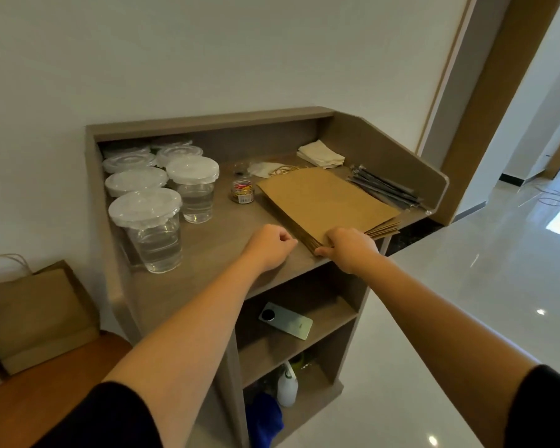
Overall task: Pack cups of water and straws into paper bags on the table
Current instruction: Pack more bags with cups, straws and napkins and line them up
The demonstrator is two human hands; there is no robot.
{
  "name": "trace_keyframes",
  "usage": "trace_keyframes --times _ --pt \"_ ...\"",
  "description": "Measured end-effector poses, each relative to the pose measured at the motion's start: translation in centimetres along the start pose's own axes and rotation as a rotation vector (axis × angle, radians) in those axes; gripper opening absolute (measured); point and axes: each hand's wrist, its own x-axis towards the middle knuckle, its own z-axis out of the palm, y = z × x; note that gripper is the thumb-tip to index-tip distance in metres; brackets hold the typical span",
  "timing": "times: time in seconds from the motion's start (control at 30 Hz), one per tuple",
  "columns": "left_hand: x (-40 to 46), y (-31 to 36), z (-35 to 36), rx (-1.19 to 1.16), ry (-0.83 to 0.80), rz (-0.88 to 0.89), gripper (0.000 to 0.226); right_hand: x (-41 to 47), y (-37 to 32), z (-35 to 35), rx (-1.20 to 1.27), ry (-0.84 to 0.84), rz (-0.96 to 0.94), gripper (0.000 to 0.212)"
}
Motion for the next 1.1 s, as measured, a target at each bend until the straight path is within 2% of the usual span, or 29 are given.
trace_keyframes --times 0.1,0.17,0.27,0.33,0.4,0.43,0.57,0.63,0.73,0.83,0.87,0.9,0.93,1.0,1.1 --pt "-0.3 0.7 1.0 -0.077 -0.007 -0.049 0.024 -0.6 0.4 -0.7 -0.063 -0.01 -0.06 0.027" --pt "-0.4 1.5 1.7 -0.207 0.019 -0.137 0.032 -1.2 0.7 -1.4 -0.128 0.041 -0.091 0.028" --pt "-1.0 3.1 2.6 -0.619 0.083 -0.371 0.048 -3.2 0.9 -1.6 -0.198 0.251 -0.216 0.024" --pt "-1.6 3.6 2.8 -0.963 0.104 -0.45 0.052 -5.8 1.1 -0.3 -0.198 0.421 -0.337 0.024" --pt "-2.5 3.2 2.8 -1.216 0.138 -0.477 0.043 -8.9 1.5 1.3 -0.145 0.449 -0.406 0.024" --pt "-3.2 2.8 2.9 -1.256 0.163 -0.49 0.035 -10.5 1.8 2.2 -0.144 0.442 -0.445 0.023" --pt "-6.7 0.9 4.6 -1.108 0.329 -0.533 0.008 -14.7 2.3 5.1 -0.172 0.494 -0.637 0.025" --pt "-8.7 0.2 5.4 -1.042 0.42 -0.489 0.007 -15.8 1.6 5.8 -0.139 0.358 -0.631 0.019" --pt "-12.4 -0.3 6.1 -0.891 0.514 -0.421 0.006 -16.2 0.3 6.4 0.324 -0.014 -0.291 0.047" --pt "-16.8 -1.1 6.7 -0.636 0.579 -0.301 0.015 -15.7 -1.8 6.2 0.766 -0.019 -0.108 0.037" --pt "-18.4 -1.4 6.9 -0.559 0.588 -0.241 0.014 -15.5 -2.9 5.9 0.911 -0.041 -0.061 0.038" --pt "-20.0 -1.8 7.1 -0.464 0.591 -0.194 0.013 -15.4 -4.0 5.5 1.051 -0.098 -0.017 0.05" --pt "-21.5 -2.2 7.2 -0.353 0.594 -0.169 0.013 -15.4 -5.2 5.1 1.154 -0.159 0.017 0.065" --pt "-24.3 -3.5 7.1 -0.146 0.614 -0.156 0.019 -15.9 -7.4 4.3 1.259 -0.239 0.049 0.081" --pt "-28.0 -5.5 6.0 0.071 0.65 -0.182 0.027 -17.1 -10.5 3.8 1.352 -0.372 0.116 0.082"
